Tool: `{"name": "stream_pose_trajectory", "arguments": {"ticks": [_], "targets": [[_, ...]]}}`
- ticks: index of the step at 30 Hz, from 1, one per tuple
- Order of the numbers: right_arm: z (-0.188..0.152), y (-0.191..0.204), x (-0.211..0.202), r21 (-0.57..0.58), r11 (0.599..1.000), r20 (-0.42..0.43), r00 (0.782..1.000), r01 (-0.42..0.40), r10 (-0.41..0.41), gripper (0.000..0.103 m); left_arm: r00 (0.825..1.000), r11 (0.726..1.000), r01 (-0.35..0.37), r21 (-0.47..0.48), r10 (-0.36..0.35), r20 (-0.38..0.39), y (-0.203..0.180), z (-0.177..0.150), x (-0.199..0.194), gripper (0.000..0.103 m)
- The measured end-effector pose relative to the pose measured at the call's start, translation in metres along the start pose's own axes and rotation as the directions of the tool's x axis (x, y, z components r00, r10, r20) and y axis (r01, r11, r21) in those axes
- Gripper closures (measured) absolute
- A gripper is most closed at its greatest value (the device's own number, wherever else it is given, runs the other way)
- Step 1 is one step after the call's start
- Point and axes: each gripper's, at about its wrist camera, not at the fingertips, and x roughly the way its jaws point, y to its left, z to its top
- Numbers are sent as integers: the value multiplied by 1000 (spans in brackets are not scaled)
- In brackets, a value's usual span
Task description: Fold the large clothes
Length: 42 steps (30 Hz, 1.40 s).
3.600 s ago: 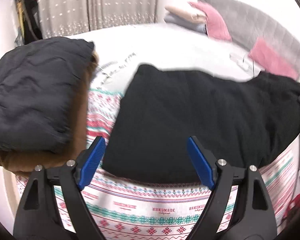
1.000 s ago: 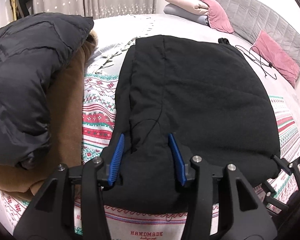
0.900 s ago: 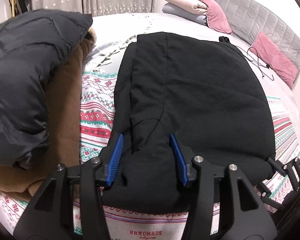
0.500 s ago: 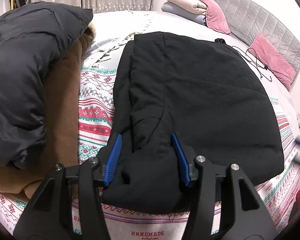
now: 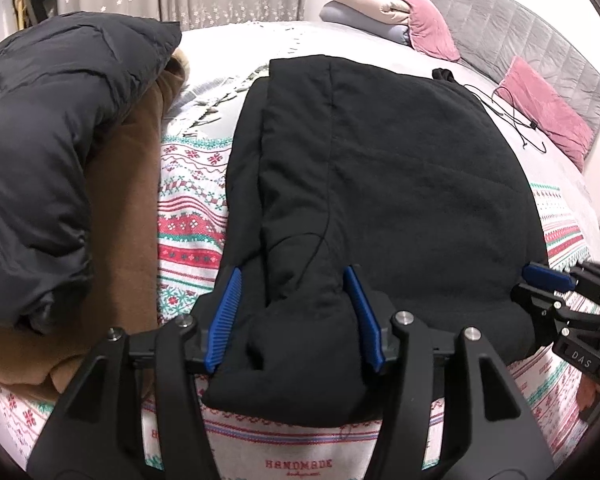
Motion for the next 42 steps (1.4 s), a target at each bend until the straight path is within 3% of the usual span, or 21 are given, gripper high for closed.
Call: {"name": "stream_pose_trajectory", "arguments": {"ticks": [3,6,8,10,12,15,16,20,23,25,27,34,38,42], "targets": [[1,-5,4,53,998,-8,999,-32,33,80,1000,999,31,-33,-31,-4,5,9,-13,48],[0,-4,7,60,998,-7,1000,-27,27,80,995,995,54,-89,-46,90,18,21,-43,48],[-1,-1,8,61,998,3,1000,-10,10,80,988,993,89,-82,-77,137,17,23,-55,48],[-1,-1,7,64,998,12,1000,4,-4,80,985,992,122,-40,-116,129,8,21,-51,48],[-1,-1,7,75,997,17,1000,9,-10,80,991,994,108,0,-107,84,-6,16,-33,48],[-2,-2,5,74,997,17,1000,8,-9,80,998,997,-40,60,37,54,-20,3,-1,44],[-4,-3,4,75,997,18,1000,-1,0,80,997,997,-49,65,45,62,-20,0,4,40],[3,-13,2,65,996,-3,998,-60,60,79,1000,1000,24,-12,-24,21,-3,1,10,38],[25,-35,-15,136,975,1,984,-175,176,79,999,999,30,-21,-30,21,0,-1,15,38],[47,-48,-29,152,974,67,985,-165,156,79,1000,1000,17,-9,-17,26,-3,-2,14,37],[73,-59,-26,157,979,78,989,-133,122,79,1000,1000,-3,2,3,30,-7,-3,14,37],[161,-99,55,238,970,-24,998,-51,59,79,1000,1000,2,19,-3,31,-11,-4,12,37],[160,-108,138,259,965,-215,976,32,25,84,1000,998,-5,66,3,30,-15,-3,14,37],[168,-100,146,193,978,-247,969,76,-26,84,999,996,-14,86,11,31,-16,-2,17,37]]}}
